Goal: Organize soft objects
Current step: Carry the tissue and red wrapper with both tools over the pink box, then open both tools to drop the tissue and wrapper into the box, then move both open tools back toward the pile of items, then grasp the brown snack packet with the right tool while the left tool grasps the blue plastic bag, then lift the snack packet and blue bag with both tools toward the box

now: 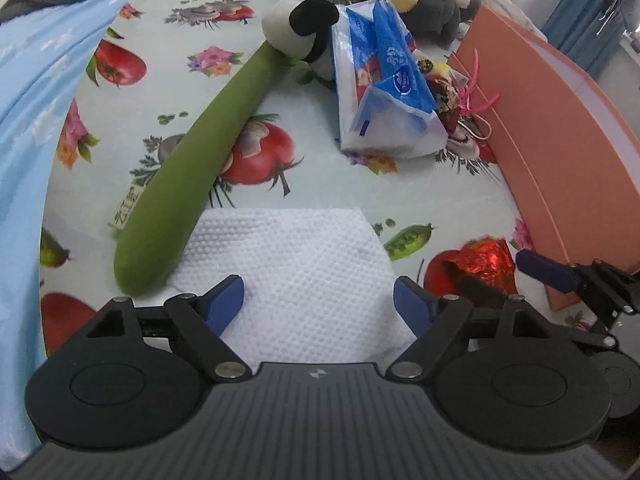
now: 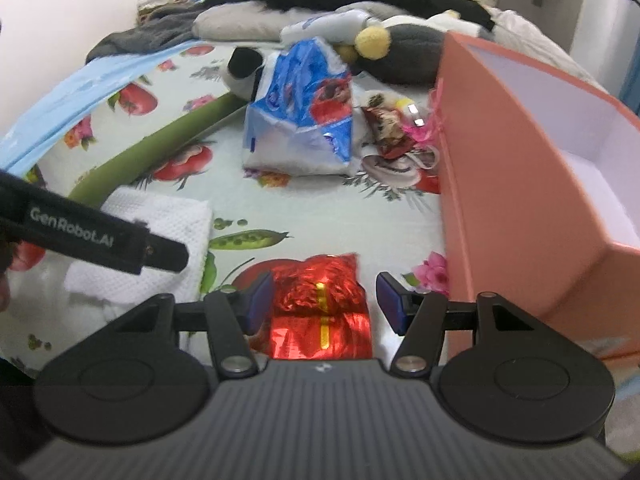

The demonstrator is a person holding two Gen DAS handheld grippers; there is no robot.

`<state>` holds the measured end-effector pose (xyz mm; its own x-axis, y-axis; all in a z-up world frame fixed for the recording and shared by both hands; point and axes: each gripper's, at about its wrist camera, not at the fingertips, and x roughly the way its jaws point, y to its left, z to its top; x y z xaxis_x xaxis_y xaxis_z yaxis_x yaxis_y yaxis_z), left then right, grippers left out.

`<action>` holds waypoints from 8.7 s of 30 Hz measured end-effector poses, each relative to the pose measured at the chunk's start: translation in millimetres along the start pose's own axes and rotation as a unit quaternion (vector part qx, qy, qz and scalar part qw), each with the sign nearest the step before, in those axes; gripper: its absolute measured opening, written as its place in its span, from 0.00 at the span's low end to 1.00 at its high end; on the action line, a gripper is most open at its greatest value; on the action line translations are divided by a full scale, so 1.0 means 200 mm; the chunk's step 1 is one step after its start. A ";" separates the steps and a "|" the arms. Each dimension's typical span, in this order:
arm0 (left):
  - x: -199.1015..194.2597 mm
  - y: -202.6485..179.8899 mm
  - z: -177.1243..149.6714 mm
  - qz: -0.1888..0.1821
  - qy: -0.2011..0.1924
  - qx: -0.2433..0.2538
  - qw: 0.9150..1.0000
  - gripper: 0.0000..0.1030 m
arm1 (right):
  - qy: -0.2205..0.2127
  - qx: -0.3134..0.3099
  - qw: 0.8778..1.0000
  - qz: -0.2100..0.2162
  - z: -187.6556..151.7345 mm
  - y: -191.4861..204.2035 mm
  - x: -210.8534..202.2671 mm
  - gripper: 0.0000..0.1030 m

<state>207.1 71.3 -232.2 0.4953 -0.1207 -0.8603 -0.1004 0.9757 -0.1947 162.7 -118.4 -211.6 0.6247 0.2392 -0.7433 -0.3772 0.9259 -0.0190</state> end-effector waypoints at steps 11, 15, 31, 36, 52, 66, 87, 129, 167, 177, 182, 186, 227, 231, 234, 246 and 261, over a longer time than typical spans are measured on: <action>0.03 -0.10 0.02 0.010 0.002 0.029 1.000 0.40 | 0.003 -0.012 0.999 0.033 -0.02 0.01 0.08 0.55; 0.02 -0.10 0.01 0.006 -0.004 0.027 1.000 0.10 | 0.001 -0.013 0.999 0.034 -0.02 0.01 0.05 0.54; -0.49 -0.14 0.05 -0.054 -0.096 -0.004 0.994 0.08 | -0.067 0.027 0.997 0.012 0.12 -0.04 -0.32 0.54; -0.66 -0.19 0.02 -0.069 -0.119 -0.004 0.990 0.08 | -0.094 0.037 0.995 0.012 0.16 -0.07 -0.49 0.54; -1.01 -0.44 -0.11 -0.113 -0.155 0.021 0.981 0.08 | -0.151 0.063 0.986 0.008 0.14 -0.20 -0.91 0.54; -0.88 -0.82 -0.02 -0.166 -0.128 0.083 0.974 0.08 | -0.147 0.113 0.982 -0.040 0.03 -0.46 -1.05 0.54; 0.01 -1.33 0.61 -0.188 -0.033 0.136 0.972 0.08 | -0.054 0.186 0.977 -0.084 0.20 -1.14 -0.37 0.54; -0.87 -0.96 0.04 -0.170 -0.124 0.137 0.968 0.39 | -0.118 0.180 0.976 -0.038 0.05 -0.72 -0.98 0.52; -0.92 -0.24 -0.20 -0.085 -0.108 0.012 0.991 0.44 | -0.091 0.088 0.992 0.025 -0.01 -0.09 -0.91 0.52; -0.60 -0.14 0.07 -0.085 -0.089 -0.003 0.992 0.44 | -0.076 0.066 0.995 0.014 0.14 -0.07 -0.59 0.52; -0.44 -0.09 0.19 -0.084 -0.077 -0.003 0.993 0.45 | -0.076 0.059 0.995 0.001 0.20 -0.08 -0.46 0.52; -0.35 -0.06 0.26 -0.083 -0.070 -0.008 0.994 0.45 | -0.073 0.061 0.995 -0.006 0.25 -0.09 -0.35 0.52; 0.27 -0.02 0.76 -0.166 -0.035 -0.077 0.983 0.50 | -0.040 0.033 0.993 -0.109 0.55 -0.11 0.58 0.47; 0.32 -0.05 0.78 -0.147 -0.026 -0.064 0.987 0.33 | -0.035 0.027 0.994 -0.101 0.54 -0.12 0.63 0.45; 0.34 -0.07 0.77 -0.123 -0.030 -0.050 0.991 0.20 | -0.036 0.028 0.994 -0.097 0.55 -0.13 0.64 0.31; 0.12 -0.10 0.68 -0.107 -0.059 -0.036 0.992 0.04 | -0.054 0.011 0.992 -0.110 0.50 -0.09 0.49 0.24; -0.19 -0.03 0.29 -0.123 -0.034 -0.027 0.991 0.04 | -0.039 -0.022 0.994 -0.095 0.25 0.02 0.06 0.24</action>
<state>239.3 80.3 -171.7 0.5678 -0.3392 -0.7500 -0.0140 0.9071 -0.4208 203.6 -97.0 -186.9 0.7385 0.0853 -0.6688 -0.2763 0.9431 -0.1848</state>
